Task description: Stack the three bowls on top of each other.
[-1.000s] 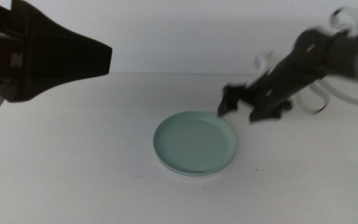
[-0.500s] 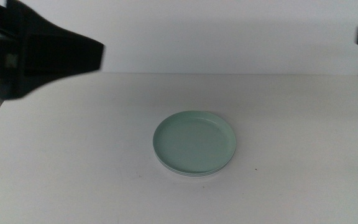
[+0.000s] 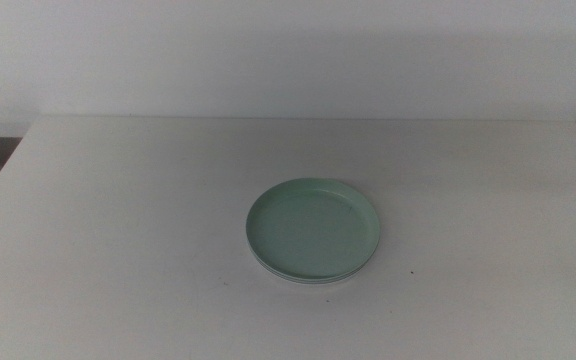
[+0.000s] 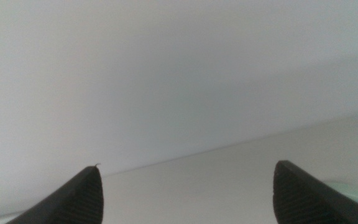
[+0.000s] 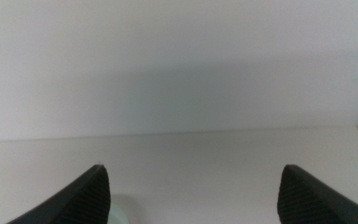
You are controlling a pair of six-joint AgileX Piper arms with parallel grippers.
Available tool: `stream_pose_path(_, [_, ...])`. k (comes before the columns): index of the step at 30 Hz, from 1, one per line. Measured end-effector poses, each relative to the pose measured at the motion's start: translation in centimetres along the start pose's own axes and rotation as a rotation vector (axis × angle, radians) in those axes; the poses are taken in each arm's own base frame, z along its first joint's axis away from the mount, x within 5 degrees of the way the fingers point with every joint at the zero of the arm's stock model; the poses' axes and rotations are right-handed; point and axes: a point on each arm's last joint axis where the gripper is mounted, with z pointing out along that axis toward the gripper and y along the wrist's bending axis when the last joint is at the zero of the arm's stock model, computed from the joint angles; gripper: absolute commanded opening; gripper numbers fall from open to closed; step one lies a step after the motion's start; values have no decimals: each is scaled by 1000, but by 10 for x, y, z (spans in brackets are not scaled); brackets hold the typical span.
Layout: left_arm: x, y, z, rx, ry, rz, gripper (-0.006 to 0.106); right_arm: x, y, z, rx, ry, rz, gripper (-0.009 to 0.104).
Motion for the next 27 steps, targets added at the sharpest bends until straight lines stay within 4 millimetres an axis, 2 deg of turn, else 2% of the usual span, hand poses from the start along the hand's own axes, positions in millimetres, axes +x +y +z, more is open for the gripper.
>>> stream_pose_path(4, [22,8,-13,-120,-2,-33,94,-2,0,-1,-1,-22,-4,81])
stream_pose_path(8, [34,9,-17,-159,9,-52,94,-2,0,-1,-1,-22,-4,81])
stream_pose_path(19, [34,7,-17,-145,-20,-98,94,-2,0,-1,-3,-24,-3,81])
stream_pose_path(27, [30,13,-18,-206,-71,-58,94,-2,0,-1,-3,-24,-3,81])
